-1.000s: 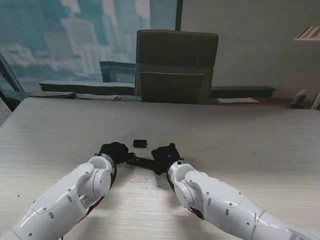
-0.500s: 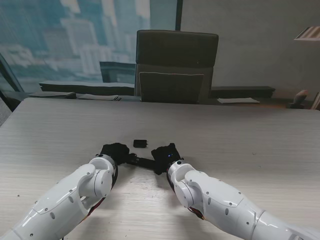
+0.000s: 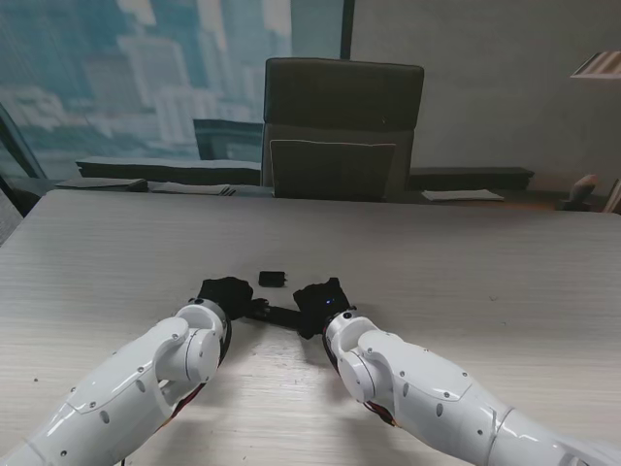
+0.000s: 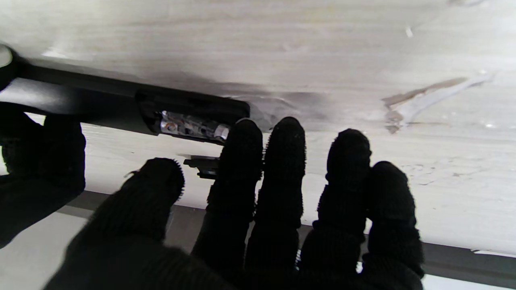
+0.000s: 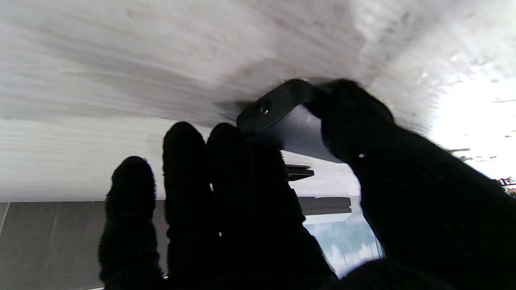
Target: Install the batteries into the remote control and close the cover
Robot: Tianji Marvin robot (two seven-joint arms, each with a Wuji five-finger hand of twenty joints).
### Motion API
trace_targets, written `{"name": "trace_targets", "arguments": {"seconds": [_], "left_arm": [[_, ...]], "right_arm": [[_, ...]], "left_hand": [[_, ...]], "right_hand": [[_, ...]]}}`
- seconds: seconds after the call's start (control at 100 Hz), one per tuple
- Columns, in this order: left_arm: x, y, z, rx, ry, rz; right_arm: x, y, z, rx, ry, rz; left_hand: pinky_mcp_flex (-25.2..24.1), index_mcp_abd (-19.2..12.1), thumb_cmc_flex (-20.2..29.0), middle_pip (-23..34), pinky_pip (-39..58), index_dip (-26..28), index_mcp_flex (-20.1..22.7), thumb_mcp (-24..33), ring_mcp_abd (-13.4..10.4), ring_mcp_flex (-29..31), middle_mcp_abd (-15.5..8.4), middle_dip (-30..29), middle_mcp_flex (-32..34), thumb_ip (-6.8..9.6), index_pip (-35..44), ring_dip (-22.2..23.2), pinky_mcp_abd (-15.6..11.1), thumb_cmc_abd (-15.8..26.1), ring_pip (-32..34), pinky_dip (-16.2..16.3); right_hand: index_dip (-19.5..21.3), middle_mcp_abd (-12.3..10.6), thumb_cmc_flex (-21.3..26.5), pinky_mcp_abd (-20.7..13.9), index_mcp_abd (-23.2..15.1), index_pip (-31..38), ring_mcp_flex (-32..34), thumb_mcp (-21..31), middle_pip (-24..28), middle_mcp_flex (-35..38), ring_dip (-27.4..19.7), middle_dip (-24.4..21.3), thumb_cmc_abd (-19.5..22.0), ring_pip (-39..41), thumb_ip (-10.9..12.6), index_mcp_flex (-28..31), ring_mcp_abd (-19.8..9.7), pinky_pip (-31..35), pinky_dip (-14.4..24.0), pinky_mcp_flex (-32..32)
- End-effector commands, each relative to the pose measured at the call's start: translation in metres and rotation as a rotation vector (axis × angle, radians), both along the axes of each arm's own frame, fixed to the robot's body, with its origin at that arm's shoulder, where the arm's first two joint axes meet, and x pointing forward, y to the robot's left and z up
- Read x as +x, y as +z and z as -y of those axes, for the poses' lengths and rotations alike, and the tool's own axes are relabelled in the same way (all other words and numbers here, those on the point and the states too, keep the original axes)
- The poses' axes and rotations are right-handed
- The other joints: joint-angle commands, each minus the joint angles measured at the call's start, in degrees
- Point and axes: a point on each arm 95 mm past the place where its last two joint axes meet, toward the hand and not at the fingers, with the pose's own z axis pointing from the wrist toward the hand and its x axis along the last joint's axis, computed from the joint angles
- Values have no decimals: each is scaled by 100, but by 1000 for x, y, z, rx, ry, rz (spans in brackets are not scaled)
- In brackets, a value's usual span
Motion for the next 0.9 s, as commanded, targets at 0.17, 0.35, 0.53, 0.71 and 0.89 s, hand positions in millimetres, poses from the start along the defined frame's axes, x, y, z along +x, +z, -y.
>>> {"name": "trace_targets", "arguments": {"seconds": [0.17,0.35,0.53,0.71,0.89], "left_arm": [[-4,-6,6,15,-9,-14],[-4,-7,8,16,-9,-8],[-4,-9,10,18,-7,-1],[-4,-10,14,24,-5,4],[-3,-11,17,31,-12,4]], "right_arm": [[-14,-24,-1,-13,16,-75],[-14,-24,-1,-11,14,-77],[-14,-24,-1,-8,17,-81],[-14,-24,-1,-6,23,-86],[-14,-24,-1,-4,28,-91]], "left_hand": [[-54,-157,-249,-43,40,-71,-94,232,203,-117,36,-54,-54,187,-160,-90,-182,-138,-89,-136],[-69,-140,-391,-84,34,-87,-111,569,200,-132,46,-97,-71,180,-204,-138,-185,-269,-127,-247],[-117,-106,-404,-156,2,-128,-133,650,190,-177,55,-137,-125,175,-298,-183,-202,-329,-199,-302],[-132,-100,-445,-190,-14,-155,-137,707,167,-191,44,-161,-135,180,-357,-216,-215,-379,-235,-340],[-132,-131,-520,-186,-10,-159,-126,756,162,-179,16,-168,-128,188,-363,-229,-219,-423,-233,-366]], "right_hand": [[71,-78,658,-43,-1233,516,39,555,-61,129,6,-92,356,100,181,813,-100,220,99,33],[65,-68,662,-47,-1221,514,42,578,-68,136,1,-99,343,93,176,824,-99,220,100,34],[67,-64,663,-29,-1226,514,35,587,-70,140,-1,-101,330,88,172,822,-93,210,97,29],[67,-64,667,-28,-1217,513,32,599,-71,140,-2,-102,324,85,170,829,-95,209,97,30],[69,-61,670,-28,-1219,511,22,604,-73,140,-4,-104,322,79,167,837,-99,209,97,30]]}}
